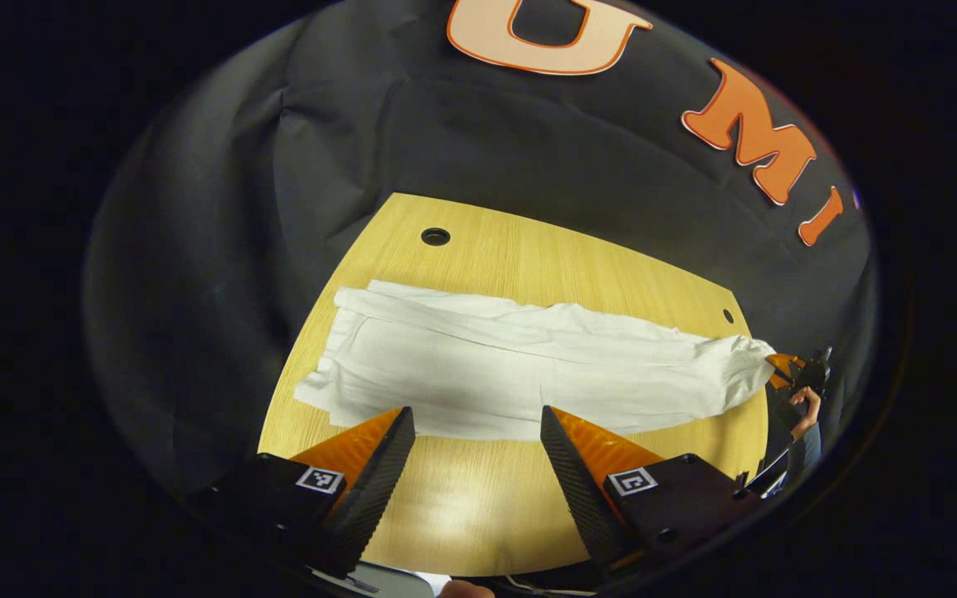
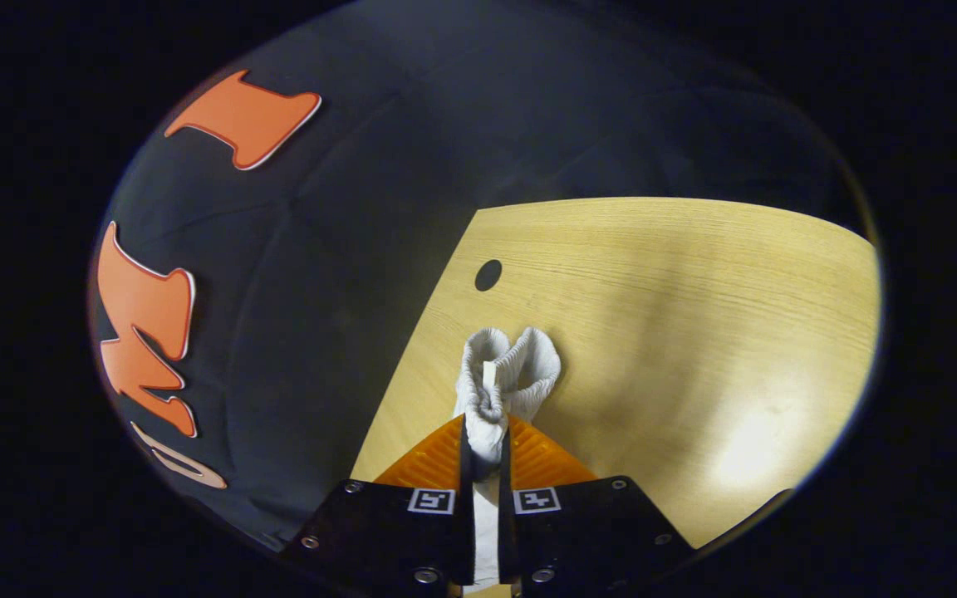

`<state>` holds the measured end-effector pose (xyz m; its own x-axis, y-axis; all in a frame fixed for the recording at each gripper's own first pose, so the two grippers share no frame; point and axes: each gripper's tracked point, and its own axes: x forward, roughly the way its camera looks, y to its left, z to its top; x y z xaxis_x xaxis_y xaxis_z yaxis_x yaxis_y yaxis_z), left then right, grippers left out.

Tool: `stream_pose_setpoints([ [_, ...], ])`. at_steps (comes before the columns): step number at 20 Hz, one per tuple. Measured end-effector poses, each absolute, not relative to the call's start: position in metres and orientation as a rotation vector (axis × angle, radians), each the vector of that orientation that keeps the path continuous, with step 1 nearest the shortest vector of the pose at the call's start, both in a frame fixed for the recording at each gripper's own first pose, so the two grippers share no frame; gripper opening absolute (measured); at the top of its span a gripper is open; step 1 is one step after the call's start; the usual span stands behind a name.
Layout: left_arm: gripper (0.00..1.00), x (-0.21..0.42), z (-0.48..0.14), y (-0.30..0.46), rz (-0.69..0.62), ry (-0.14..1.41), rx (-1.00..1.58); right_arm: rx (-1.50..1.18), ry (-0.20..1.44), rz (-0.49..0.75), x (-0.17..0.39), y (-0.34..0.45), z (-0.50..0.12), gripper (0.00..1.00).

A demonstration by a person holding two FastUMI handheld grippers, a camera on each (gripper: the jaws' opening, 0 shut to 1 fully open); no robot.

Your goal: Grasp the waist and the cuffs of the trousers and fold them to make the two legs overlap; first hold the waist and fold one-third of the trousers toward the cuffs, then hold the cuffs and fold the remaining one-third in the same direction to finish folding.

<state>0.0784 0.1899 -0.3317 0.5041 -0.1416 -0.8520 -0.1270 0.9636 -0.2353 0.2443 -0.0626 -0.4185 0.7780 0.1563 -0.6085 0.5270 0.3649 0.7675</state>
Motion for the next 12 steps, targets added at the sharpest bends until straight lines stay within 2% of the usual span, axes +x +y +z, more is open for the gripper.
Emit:
stream_pose_setpoints([
  [4,0.97,0.082,-0.345,0.206,-0.034,1.037,-0.259,1.203,0.613,-0.236,0.245,-0.066,-0.417,0.11],
  [6,1.00,0.084,-0.352,0.215,-0.043,1.030,-0.242,1.199,0.589,-0.212,0.247,-0.064,-0.415,0.12],
  [7,0.97,0.084,-0.353,0.215,-0.052,1.029,-0.245,1.205,0.579,-0.200,0.247,-0.065,-0.416,0.12],
  [12,1.00,0.081,-0.367,0.220,-0.086,1.045,-0.278,1.188,0.552,-0.146,0.244,-0.069,-0.413,0.11],
])
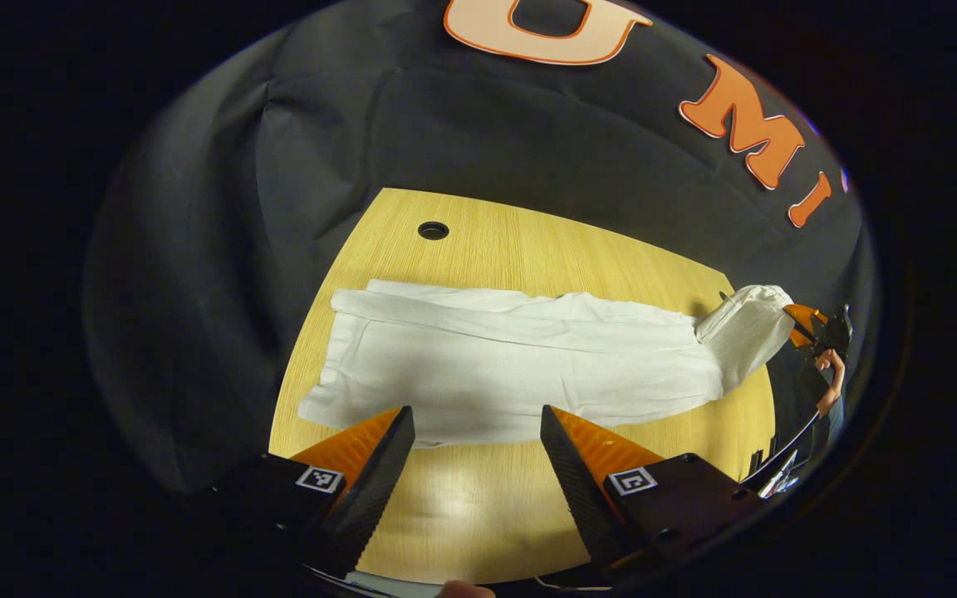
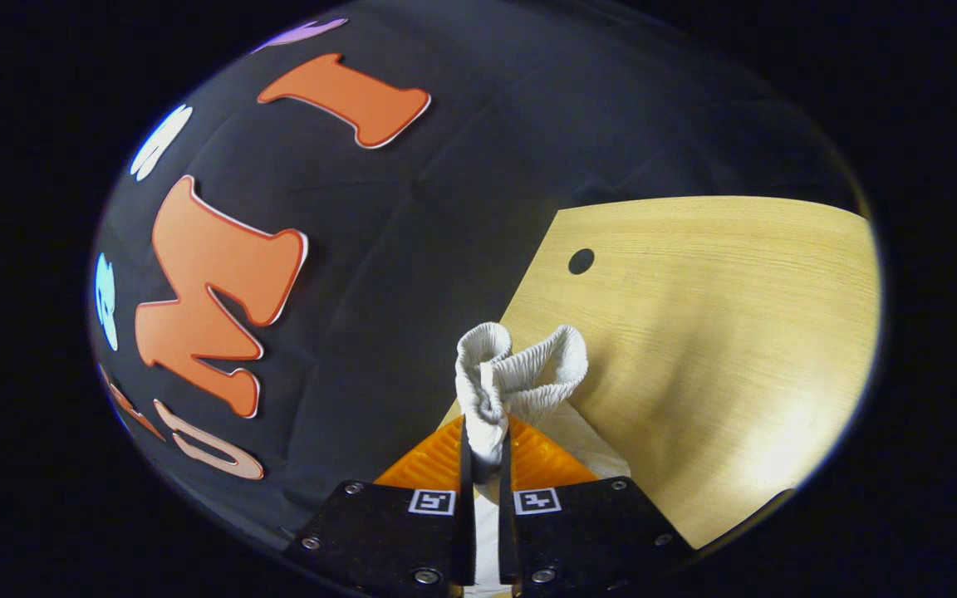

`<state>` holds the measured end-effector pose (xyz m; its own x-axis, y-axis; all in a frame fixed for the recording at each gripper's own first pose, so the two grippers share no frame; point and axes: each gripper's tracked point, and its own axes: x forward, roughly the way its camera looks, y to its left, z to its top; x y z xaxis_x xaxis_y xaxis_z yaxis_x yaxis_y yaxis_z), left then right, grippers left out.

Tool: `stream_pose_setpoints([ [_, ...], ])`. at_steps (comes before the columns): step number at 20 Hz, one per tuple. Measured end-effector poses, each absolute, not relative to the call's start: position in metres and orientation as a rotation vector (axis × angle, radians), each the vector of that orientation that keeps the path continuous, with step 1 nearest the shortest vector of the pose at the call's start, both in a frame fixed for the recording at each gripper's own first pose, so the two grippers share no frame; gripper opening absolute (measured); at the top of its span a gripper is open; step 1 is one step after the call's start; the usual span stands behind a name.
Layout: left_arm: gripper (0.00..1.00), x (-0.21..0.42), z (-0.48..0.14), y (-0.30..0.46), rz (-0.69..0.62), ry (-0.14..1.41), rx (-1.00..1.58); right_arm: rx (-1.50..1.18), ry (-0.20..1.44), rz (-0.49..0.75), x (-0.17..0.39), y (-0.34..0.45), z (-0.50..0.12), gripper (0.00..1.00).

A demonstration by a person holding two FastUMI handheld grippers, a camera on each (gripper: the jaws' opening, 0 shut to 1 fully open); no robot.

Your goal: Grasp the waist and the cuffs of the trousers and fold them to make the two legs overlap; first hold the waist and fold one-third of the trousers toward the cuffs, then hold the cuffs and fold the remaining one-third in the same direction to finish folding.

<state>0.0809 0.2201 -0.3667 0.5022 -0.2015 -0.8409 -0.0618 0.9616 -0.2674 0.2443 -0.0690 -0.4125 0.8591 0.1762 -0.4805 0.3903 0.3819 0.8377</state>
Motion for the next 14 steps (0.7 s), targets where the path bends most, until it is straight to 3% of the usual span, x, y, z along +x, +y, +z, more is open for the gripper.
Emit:
stream_pose_setpoints([
  [14,1.00,0.053,-0.427,0.288,-0.052,1.088,-0.338,1.063,0.533,-0.001,0.243,-0.078,-0.418,0.11],
])
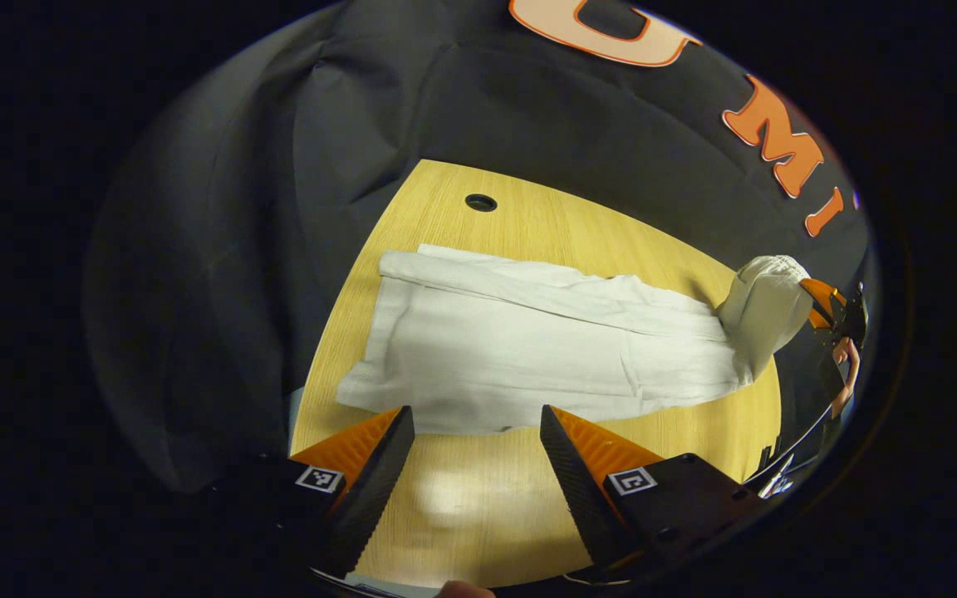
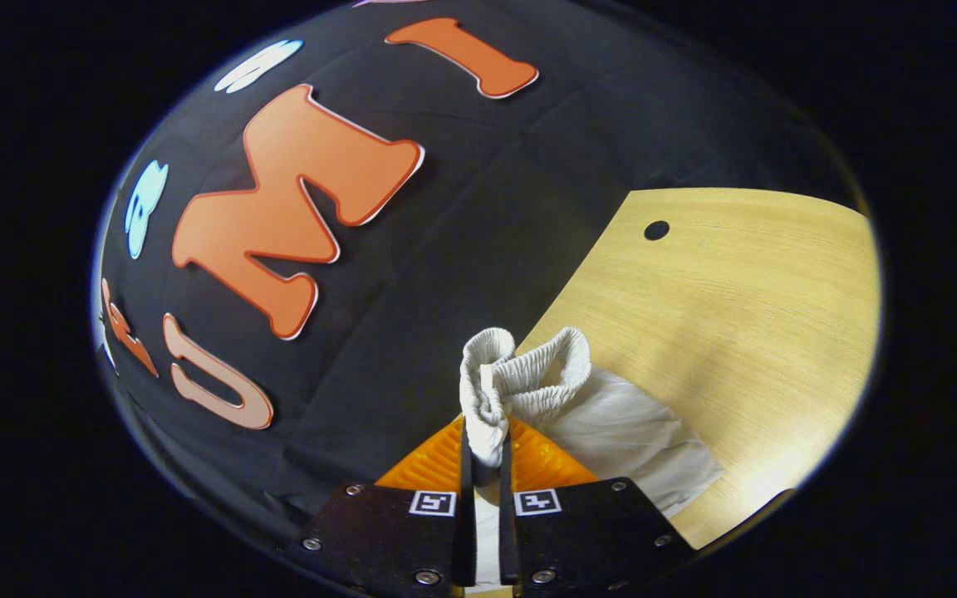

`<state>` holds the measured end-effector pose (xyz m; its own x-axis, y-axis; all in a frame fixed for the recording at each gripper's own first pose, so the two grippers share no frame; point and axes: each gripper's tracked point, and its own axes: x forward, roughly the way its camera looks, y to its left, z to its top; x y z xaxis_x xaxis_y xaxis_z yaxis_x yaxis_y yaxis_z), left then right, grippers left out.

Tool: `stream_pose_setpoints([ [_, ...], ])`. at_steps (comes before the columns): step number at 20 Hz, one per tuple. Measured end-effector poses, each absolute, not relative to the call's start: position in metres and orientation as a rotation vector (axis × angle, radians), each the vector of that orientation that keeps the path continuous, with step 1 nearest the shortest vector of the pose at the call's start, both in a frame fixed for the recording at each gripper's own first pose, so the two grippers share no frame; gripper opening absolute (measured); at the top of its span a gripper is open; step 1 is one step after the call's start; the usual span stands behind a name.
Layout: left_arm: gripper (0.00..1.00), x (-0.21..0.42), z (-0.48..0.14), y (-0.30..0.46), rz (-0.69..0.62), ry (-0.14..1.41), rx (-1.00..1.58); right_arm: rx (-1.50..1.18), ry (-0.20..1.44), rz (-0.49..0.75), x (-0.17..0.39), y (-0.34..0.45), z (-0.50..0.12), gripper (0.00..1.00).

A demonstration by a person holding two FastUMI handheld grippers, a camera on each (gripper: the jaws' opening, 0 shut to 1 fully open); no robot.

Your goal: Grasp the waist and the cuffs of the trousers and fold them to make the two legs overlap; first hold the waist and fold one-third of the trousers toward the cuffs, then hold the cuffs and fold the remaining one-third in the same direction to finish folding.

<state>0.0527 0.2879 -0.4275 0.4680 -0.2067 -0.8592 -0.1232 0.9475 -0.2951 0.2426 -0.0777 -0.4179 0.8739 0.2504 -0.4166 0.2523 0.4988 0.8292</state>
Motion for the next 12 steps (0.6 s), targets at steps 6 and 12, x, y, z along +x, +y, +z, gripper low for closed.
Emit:
stream_pose_setpoints([
  [6,1.00,0.051,-0.436,0.307,-0.033,1.093,-0.380,1.023,0.550,0.064,0.239,-0.086,-0.412,0.11],
  [12,1.00,0.041,-0.446,0.322,0.005,1.102,-0.463,0.929,0.629,0.133,0.239,-0.084,-0.413,0.13],
])
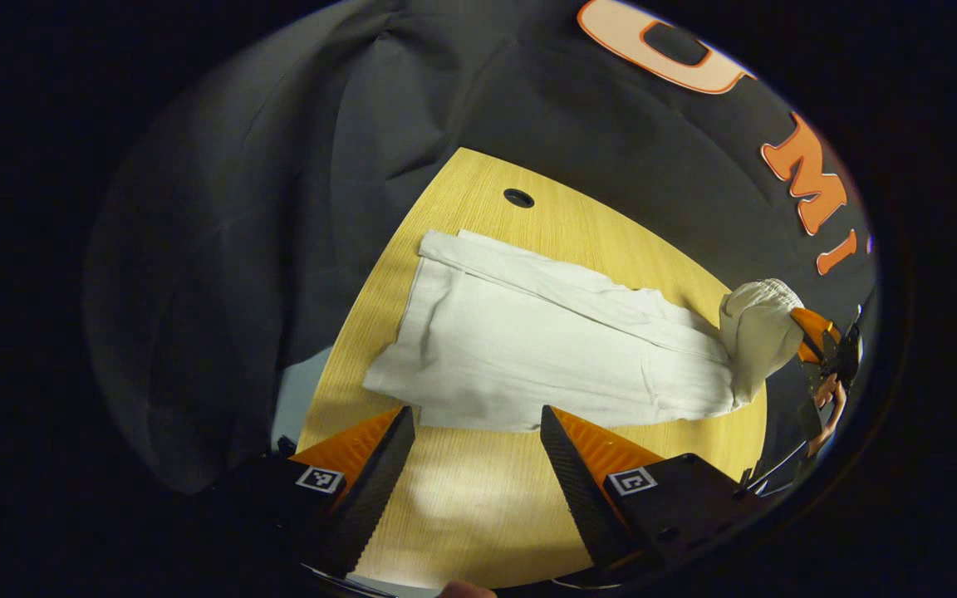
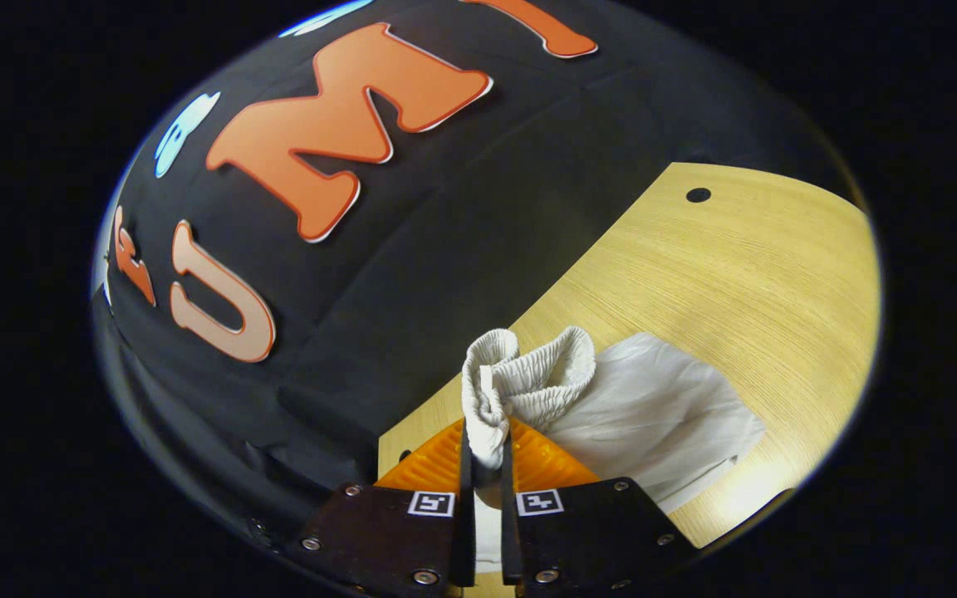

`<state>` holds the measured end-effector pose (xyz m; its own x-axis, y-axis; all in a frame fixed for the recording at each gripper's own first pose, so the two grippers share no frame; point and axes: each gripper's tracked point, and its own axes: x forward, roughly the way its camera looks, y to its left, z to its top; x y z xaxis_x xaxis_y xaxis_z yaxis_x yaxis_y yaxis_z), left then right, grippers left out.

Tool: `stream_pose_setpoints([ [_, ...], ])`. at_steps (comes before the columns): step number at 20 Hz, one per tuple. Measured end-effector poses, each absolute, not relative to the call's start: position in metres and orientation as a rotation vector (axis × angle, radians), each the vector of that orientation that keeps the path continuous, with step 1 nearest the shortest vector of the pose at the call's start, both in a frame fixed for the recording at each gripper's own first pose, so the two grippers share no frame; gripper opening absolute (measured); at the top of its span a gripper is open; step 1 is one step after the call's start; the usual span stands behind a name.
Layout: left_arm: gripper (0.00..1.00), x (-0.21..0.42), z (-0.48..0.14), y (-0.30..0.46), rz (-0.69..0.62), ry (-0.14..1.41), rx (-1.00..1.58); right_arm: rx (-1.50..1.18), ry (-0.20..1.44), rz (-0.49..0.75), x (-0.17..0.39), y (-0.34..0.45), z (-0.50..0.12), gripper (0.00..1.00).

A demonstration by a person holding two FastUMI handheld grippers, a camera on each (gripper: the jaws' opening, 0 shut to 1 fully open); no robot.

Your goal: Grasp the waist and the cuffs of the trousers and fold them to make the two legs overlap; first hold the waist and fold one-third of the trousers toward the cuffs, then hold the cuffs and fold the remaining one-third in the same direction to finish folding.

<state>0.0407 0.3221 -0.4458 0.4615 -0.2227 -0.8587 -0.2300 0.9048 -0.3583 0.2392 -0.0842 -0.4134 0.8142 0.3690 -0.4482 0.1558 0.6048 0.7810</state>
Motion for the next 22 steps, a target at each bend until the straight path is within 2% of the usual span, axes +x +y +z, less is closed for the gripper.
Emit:
stream_pose_setpoints([
  [3,1.00,0.040,-0.451,0.331,0.028,1.103,-0.483,0.897,0.670,0.173,0.237,-0.082,-0.417,0.18],
  [5,1.00,0.038,-0.451,0.332,0.036,1.104,-0.511,0.874,0.712,0.176,0.234,-0.090,-0.415,0.27],
  [6,1.00,0.038,-0.452,0.331,0.039,1.103,-0.528,0.866,0.699,0.181,0.237,-0.097,-0.410,0.37],
  [7,1.00,0.036,-0.454,0.331,0.042,1.104,-0.550,0.866,0.681,0.193,0.239,-0.102,-0.404,0.42],
  [8,1.00,0.036,-0.455,0.331,0.045,1.102,-0.575,0.871,0.669,0.200,0.238,-0.102,-0.401,0.52],
  [12,1.00,0.034,-0.459,0.333,0.065,1.105,-0.690,0.855,0.668,0.193,0.233,-0.108,-0.401,0.72],
  [18,0.99,0.040,-0.475,0.329,0.115,1.103,-0.916,0.830,0.657,0.162,0.229,-0.135,-0.399,0.84],
  [22,1.00,0.046,-0.493,0.328,0.147,1.110,-1.010,0.830,0.650,0.130,0.224,-0.155,-0.396,0.86],
])
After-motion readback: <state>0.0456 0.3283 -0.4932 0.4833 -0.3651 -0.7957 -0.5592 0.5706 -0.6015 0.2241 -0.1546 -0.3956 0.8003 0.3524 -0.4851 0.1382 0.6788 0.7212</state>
